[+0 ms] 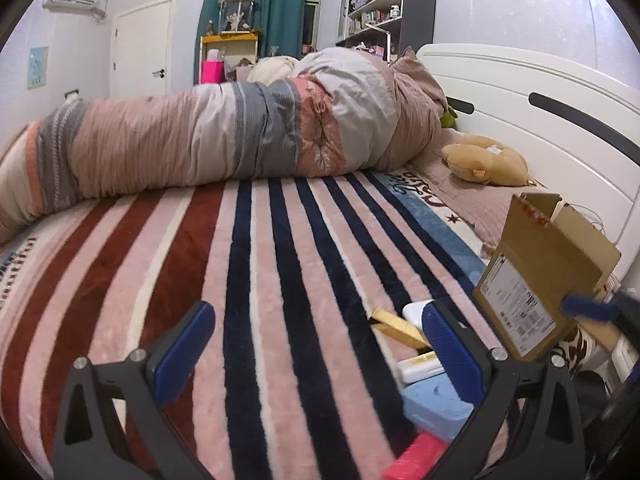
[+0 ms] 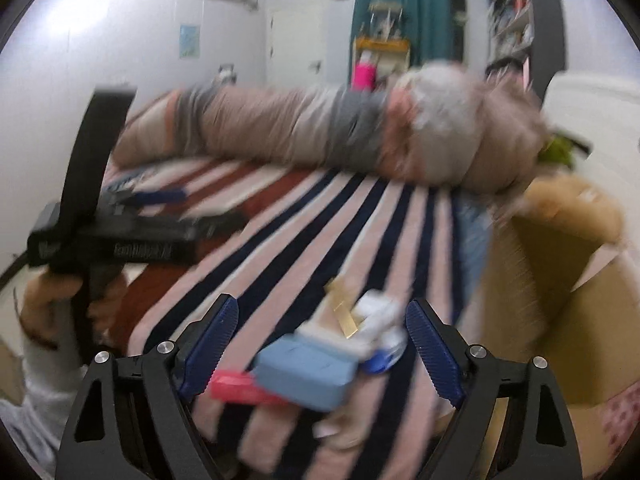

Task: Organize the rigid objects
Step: 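Grasp the light-blue square device with the right gripper, then carry the blue device into the cardboard box and open the right gripper, then return the right tool to the items and grasp the pink spray bottle, then carry the pink spray bottle into the box and release it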

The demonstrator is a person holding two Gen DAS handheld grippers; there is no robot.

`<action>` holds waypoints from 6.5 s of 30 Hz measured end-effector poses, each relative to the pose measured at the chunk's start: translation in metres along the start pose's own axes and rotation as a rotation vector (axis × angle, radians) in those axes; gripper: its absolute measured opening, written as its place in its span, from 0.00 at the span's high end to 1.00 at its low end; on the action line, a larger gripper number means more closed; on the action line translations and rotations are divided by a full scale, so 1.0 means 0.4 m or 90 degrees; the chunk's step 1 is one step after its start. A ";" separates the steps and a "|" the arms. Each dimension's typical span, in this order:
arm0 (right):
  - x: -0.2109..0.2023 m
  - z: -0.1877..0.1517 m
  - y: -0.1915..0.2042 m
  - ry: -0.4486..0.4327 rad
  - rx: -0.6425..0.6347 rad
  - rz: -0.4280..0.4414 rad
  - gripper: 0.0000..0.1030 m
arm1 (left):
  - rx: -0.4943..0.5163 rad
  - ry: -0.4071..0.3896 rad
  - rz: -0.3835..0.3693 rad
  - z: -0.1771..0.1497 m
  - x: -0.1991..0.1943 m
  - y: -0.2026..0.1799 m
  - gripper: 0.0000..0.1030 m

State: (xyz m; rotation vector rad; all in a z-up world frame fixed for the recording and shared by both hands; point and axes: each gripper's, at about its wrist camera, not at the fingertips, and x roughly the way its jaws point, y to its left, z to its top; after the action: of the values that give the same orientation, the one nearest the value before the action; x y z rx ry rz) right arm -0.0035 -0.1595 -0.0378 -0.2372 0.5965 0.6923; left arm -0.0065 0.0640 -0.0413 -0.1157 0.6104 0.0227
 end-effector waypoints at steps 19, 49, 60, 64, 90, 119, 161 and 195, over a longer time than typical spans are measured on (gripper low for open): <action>0.270 -0.040 -0.010 0.288 0.099 -0.038 0.07 | -0.062 0.031 -0.048 -0.067 0.111 0.147 0.00; 0.485 0.097 0.189 0.326 -0.071 0.098 0.23 | -0.117 0.053 -0.054 -0.101 0.123 0.303 0.00; 0.460 0.029 0.155 0.404 -0.071 0.104 0.19 | -0.102 0.074 -0.076 -0.103 0.150 0.281 0.00; 0.490 0.024 0.180 0.407 -0.095 0.074 0.23 | -0.104 0.083 -0.107 -0.101 0.151 0.277 0.00; -0.049 0.201 -0.129 -0.013 -0.019 0.116 0.23 | 0.057 0.083 -0.412 0.288 -0.009 -0.290 0.63; -0.090 0.064 -0.534 0.091 0.097 0.039 0.09 | 0.209 0.211 -0.314 0.331 0.165 -0.687 0.27; 0.227 -0.146 0.045 0.186 0.423 0.060 0.55 | 0.019 0.178 -0.137 -0.085 0.043 0.073 0.21; 0.256 0.054 0.146 0.158 -0.025 0.146 0.74 | -0.114 0.165 -0.265 -0.085 0.054 0.094 0.21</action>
State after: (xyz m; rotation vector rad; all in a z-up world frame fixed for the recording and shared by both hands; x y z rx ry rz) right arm 0.0300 -0.0532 -0.0812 -0.2971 0.8561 0.9044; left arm -0.0101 0.0971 -0.0850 -0.4224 0.8320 -0.3463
